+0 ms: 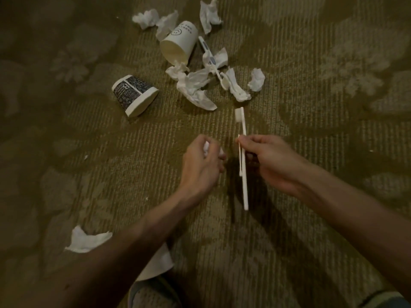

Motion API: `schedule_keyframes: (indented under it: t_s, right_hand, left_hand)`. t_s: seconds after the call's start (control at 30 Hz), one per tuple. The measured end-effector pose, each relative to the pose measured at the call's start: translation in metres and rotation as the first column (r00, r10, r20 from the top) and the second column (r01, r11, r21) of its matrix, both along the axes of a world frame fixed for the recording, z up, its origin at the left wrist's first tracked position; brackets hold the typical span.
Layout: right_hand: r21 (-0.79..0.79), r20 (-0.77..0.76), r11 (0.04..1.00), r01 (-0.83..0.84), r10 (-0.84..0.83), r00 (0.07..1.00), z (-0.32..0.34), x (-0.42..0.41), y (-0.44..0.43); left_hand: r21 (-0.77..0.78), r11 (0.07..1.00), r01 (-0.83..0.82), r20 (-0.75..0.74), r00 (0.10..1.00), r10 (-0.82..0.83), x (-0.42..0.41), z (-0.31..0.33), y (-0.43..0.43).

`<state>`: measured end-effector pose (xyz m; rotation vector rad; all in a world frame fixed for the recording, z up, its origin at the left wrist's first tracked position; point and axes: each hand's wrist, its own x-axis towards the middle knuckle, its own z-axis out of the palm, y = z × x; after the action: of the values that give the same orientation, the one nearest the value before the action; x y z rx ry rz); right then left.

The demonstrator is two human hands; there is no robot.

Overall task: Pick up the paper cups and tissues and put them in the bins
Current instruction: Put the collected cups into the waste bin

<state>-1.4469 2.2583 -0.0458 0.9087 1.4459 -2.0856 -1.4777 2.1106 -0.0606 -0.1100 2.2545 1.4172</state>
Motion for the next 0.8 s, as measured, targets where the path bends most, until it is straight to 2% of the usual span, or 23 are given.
schedule_keyframes:
  t_s: [0.07,0.13,0.23,0.4,0.57,0.73,0.8]
  right_hand:
    - [-0.057,-0.001,0.997,0.053,-0.053,0.999,0.006,0.001,-0.001]
    - [-0.082,0.003,0.994,0.074,-0.074,0.997,0.011,0.003,-0.003]
    - [-0.108,0.005,0.99,0.089,-0.089,0.996,0.014,0.005,-0.007]
    - [-0.115,0.025,0.983,0.147,-0.145,0.989,0.017,0.007,-0.014]
    - [-0.118,-0.009,0.991,0.057,-0.059,0.998,0.018,0.013,-0.016]
    - [-0.155,-0.069,0.979,-0.131,0.121,0.99,0.018,0.016,-0.029]
    - [-0.163,-0.064,0.974,-0.159,0.15,0.987,0.017,0.016,-0.042]
  left_hand:
    - [0.077,0.996,-0.036,0.075,0.997,0.031,0.013,0.004,0.008]
    - [0.119,0.992,-0.039,0.079,0.996,0.03,0.02,0.009,0.012]
    - [0.125,0.992,0.002,0.059,0.998,-0.01,0.025,0.017,0.014]
    - [0.043,0.992,0.119,0.055,0.991,-0.121,0.026,0.021,0.013]
    - [0.046,0.98,0.195,0.079,0.977,-0.198,0.025,0.024,0.004]
    - [0.264,0.958,0.111,0.278,0.943,-0.185,0.029,0.032,-0.024]
    - [0.298,0.953,0.052,0.325,0.933,-0.153,0.03,0.036,-0.041]
